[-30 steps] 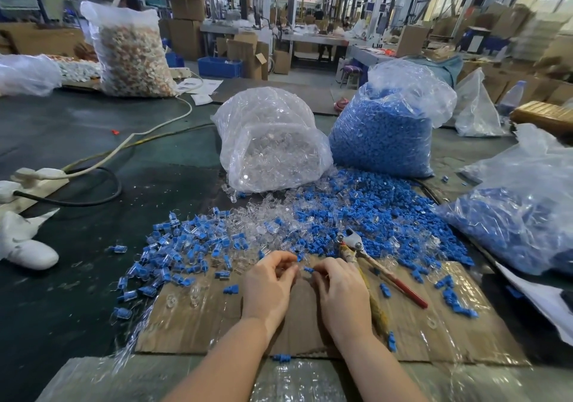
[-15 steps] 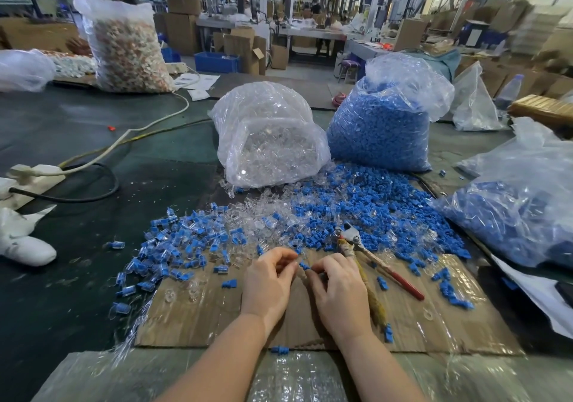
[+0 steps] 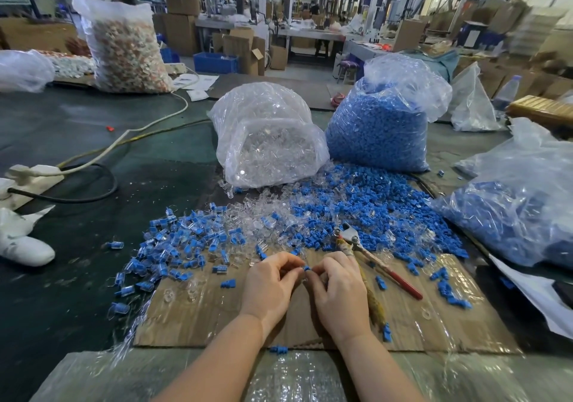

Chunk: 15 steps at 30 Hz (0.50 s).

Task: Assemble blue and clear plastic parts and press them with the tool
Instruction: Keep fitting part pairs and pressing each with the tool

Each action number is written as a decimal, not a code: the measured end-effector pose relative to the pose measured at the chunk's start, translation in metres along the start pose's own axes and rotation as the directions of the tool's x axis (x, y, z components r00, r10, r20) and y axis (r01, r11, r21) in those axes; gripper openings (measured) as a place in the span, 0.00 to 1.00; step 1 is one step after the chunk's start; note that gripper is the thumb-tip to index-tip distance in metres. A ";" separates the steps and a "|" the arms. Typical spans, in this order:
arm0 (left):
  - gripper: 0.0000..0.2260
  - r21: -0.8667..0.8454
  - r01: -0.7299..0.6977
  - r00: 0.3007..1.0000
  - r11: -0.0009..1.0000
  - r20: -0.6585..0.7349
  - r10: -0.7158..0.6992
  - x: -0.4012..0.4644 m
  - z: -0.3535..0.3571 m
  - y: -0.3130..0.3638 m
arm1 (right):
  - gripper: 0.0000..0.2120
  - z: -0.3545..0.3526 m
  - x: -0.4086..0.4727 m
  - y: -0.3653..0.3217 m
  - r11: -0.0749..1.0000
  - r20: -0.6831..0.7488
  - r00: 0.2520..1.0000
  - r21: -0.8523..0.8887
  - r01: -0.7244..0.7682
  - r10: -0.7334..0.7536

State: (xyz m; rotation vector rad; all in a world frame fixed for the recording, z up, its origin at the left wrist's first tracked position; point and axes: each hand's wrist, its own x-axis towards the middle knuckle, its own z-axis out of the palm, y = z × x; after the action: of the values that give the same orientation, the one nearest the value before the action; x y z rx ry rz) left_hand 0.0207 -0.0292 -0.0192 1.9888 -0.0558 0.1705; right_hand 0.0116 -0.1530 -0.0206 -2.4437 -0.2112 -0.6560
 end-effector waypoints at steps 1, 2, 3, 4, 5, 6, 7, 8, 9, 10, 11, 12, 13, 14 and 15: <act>0.08 -0.003 0.003 1.000 1.000 0.004 -0.003 0.000 0.000 0.000 | 0.09 0.000 0.000 0.000 1.000 -0.002 1.000 0.004 0.000 0.000; 0.08 -0.005 0.004 1.000 1.000 0.003 -0.004 0.000 0.000 0.001 | 0.09 0.000 0.000 0.001 1.000 -0.005 1.000 0.009 0.000 0.000; 0.09 -0.005 0.004 1.000 1.000 -0.001 -0.004 0.000 0.000 0.001 | 0.08 0.000 0.000 0.001 1.000 -0.009 1.000 0.015 0.001 -0.001; 0.08 -0.002 0.004 1.000 1.000 -0.006 -0.004 0.000 0.000 0.001 | 0.08 0.000 0.000 0.001 1.000 -0.015 1.000 0.021 0.003 -0.002; 0.08 0.000 0.006 1.000 1.000 -0.011 -0.006 0.000 0.000 0.001 | 0.08 0.000 0.000 0.000 1.000 -0.022 1.000 0.026 0.005 -0.005; 0.08 -0.003 0.010 1.000 1.000 -0.014 -0.010 0.000 0.000 0.000 | 0.08 0.000 -0.001 0.000 1.000 -0.033 0.999 0.029 0.011 -0.010; 0.08 -0.015 0.016 1.000 1.000 -0.018 -0.017 0.000 0.000 0.000 | 0.08 0.000 -0.001 0.000 0.999 -0.045 0.999 0.033 0.018 -0.016; 0.08 -0.033 0.024 0.999 0.999 -0.022 -0.025 0.000 -0.001 0.001 | 0.08 -0.001 -0.001 0.000 0.999 -0.054 0.998 0.039 0.025 -0.023; 0.09 -0.050 0.031 0.999 0.998 -0.025 -0.032 0.000 -0.001 0.001 | 0.08 -0.001 -0.001 0.000 0.999 -0.059 0.998 0.046 0.030 -0.027; 0.10 -0.061 0.035 0.999 0.997 -0.028 -0.037 0.000 -0.001 0.001 | 0.08 -0.001 -0.001 0.000 0.998 -0.060 0.998 0.050 0.033 -0.030; 0.10 -0.068 0.036 0.999 0.997 -0.031 -0.038 0.000 -0.001 0.001 | 0.08 -0.001 -0.001 0.000 0.998 -0.060 0.998 0.050 0.035 -0.032; 0.11 -0.071 0.036 0.999 0.997 -0.030 -0.038 0.000 -0.001 0.001 | 0.07 -0.001 -0.001 0.000 0.998 -0.058 0.998 0.050 0.036 -0.033; 0.11 -0.072 0.035 0.999 0.997 -0.027 -0.037 -0.001 -0.001 0.001 | 0.08 -0.001 -0.002 0.000 0.998 -0.055 0.998 0.051 0.038 -0.035; 0.11 -0.067 0.034 0.999 0.997 -0.020 -0.035 -0.001 -0.002 0.001 | 0.09 -0.001 -0.002 0.000 0.998 -0.050 0.998 0.054 0.038 -0.036; 0.11 -0.056 0.032 0.999 0.998 -0.014 -0.032 -0.001 -0.002 0.001 | 0.10 -0.001 -0.002 0.000 0.998 -0.045 0.998 0.058 0.039 -0.036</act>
State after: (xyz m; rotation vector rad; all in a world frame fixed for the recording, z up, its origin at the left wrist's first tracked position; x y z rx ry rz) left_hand 0.0199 -0.0284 -0.0175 1.9314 -0.0187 0.1617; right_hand 0.0099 -0.1535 -0.0209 -2.3718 -0.2558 -0.7091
